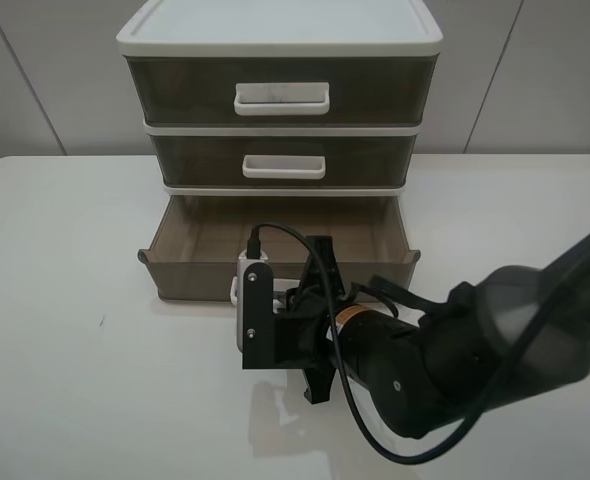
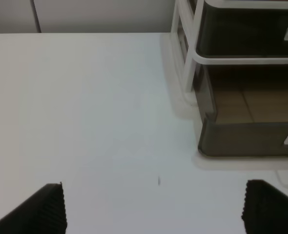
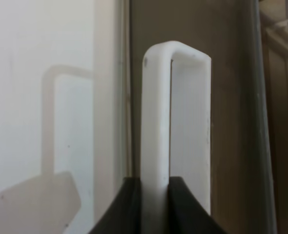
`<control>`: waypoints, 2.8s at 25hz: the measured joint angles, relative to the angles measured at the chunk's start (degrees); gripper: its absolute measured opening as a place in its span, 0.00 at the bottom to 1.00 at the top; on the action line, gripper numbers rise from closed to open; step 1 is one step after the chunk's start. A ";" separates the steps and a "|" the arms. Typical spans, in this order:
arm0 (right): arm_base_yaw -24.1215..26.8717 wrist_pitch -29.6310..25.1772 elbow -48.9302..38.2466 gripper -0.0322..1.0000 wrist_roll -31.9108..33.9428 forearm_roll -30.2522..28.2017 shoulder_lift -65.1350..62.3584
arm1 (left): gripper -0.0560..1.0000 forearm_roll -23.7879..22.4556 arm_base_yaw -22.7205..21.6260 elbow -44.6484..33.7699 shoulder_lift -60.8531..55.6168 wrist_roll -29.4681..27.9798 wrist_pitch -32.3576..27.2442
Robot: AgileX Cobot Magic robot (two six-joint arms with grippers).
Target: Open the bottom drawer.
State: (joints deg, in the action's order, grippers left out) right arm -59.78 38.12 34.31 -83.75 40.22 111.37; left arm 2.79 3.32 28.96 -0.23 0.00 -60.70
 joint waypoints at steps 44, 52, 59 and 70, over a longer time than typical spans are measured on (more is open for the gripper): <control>-3.98 -16.93 -2.08 0.68 -3.50 21.75 -29.41 | 0.76 0.00 0.00 0.00 0.00 0.00 0.00; -1.73 -8.64 -2.12 0.78 -13.09 37.54 -40.17 | 0.76 0.00 0.00 0.00 0.00 0.00 0.00; 1.27 -14.35 -2.12 0.79 -9.63 24.38 -40.82 | 0.76 0.00 0.00 0.00 0.00 0.00 0.00; 31.05 -46.60 -2.04 0.79 46.57 -16.18 -45.70 | 0.76 0.00 0.00 0.00 0.00 0.00 0.00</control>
State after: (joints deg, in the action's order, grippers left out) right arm -28.73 -8.48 32.27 -37.18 24.04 65.67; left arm 2.79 3.32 28.96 -0.23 0.00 -60.70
